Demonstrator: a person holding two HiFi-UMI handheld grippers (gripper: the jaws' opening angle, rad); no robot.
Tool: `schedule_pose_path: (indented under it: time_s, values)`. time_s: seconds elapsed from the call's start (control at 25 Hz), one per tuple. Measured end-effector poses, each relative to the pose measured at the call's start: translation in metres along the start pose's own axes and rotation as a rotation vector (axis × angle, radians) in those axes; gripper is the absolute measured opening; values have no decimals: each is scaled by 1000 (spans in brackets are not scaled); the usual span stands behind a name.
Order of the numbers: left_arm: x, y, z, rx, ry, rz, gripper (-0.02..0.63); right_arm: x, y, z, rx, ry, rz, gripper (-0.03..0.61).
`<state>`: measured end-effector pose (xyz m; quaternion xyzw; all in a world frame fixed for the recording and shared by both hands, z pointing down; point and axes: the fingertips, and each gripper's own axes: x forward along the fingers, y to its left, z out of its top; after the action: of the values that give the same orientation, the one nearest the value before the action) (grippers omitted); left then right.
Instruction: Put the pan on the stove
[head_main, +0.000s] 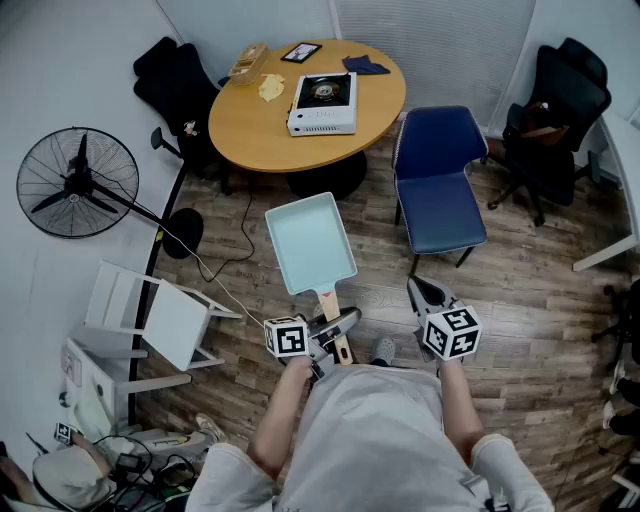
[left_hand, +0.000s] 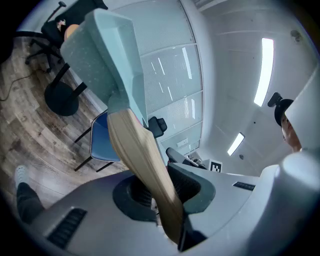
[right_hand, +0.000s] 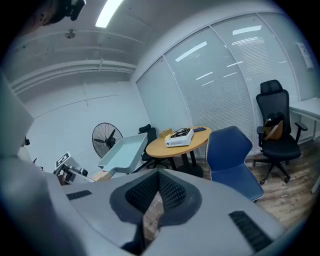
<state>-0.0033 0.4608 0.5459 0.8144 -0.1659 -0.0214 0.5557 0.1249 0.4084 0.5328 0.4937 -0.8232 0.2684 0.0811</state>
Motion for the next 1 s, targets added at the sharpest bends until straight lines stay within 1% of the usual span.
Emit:
schedule_pose_path:
  time_s: [0.24,0.48,0.6,0.72,0.88,1.0]
  values:
    - [1,5,5,15,10,22,91,4,-1,0,-5,-5,-5,21]
    - [6,3,3,23,12,3,91,1,-6,-11,51,3,11,21]
    - [8,3,3,27,16,0,91,-1,-4,-17,46,16,15,21]
    - [13,4,7,23,12,4,91,-4,-9,-19,49,27,14,21]
    - [17,6,15,-3,10,-5,94,-2,-14,-15,72,20,21,21]
    - [20,10,21,5,18,-1,94,7,-15,-11,74,21,29,22]
